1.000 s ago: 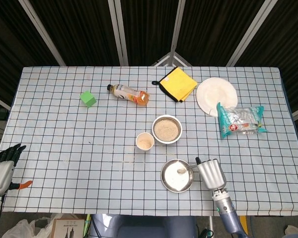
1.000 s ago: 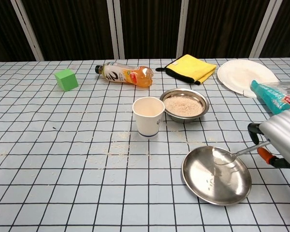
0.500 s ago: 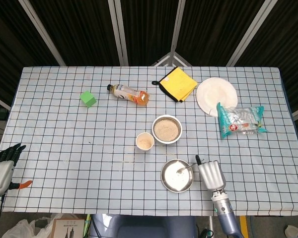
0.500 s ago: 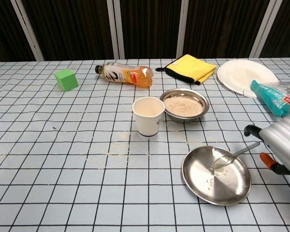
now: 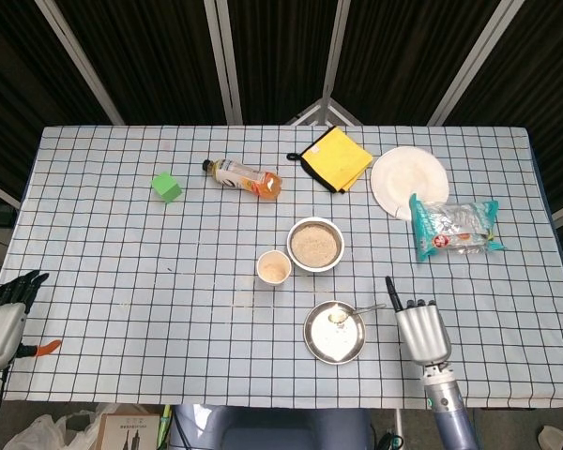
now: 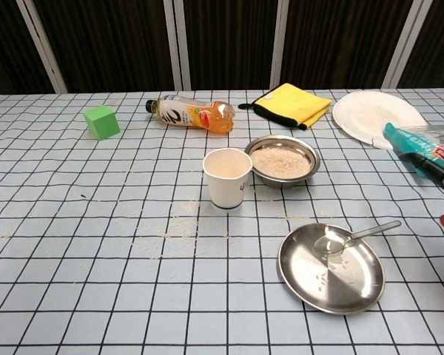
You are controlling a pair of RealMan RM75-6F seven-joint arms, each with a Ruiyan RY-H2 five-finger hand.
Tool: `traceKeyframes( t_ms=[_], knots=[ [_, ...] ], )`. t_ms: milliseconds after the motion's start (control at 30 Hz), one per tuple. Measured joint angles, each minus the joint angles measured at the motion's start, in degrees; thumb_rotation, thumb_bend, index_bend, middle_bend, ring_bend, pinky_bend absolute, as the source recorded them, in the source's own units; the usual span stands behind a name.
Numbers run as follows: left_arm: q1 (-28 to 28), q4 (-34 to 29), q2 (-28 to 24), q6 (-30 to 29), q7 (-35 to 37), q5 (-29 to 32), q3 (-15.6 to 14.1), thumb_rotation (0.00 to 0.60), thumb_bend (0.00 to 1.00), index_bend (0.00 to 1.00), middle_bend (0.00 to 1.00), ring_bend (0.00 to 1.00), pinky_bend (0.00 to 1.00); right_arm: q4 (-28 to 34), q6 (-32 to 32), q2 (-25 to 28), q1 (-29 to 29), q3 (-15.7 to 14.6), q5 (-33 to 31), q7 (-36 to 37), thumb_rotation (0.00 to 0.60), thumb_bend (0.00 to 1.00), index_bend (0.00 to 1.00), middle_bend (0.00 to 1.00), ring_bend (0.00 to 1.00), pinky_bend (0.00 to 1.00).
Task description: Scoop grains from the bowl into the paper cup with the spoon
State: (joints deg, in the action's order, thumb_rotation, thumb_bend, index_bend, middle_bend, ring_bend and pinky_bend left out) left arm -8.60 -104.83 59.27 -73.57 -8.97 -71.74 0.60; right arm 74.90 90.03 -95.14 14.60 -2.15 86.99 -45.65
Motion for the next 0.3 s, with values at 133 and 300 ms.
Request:
traceKeyframes(
  t_ms=[133,300],
  knots=[
    [0.14,0.70,0.02,-0.36,1.74,-2.33,-0.26,0.600,0.00,0.00,0.00,0.00,0.00,4.46,1.45,4.93,-1.76,0.04,-0.46,3.55,0.600,0.37,0.00,0.18,0.13,0.32],
    [0.38,2.00,0.13,-1.31,2.84,-5.94,-0.91,0.600,0.00,0.00,0.00,0.00,0.00,11.12,2.49,11.90,-3.97,-0.34,-1.59,8.15,0.600,0.28,0.00,0.00,0.00,0.16]
  ],
)
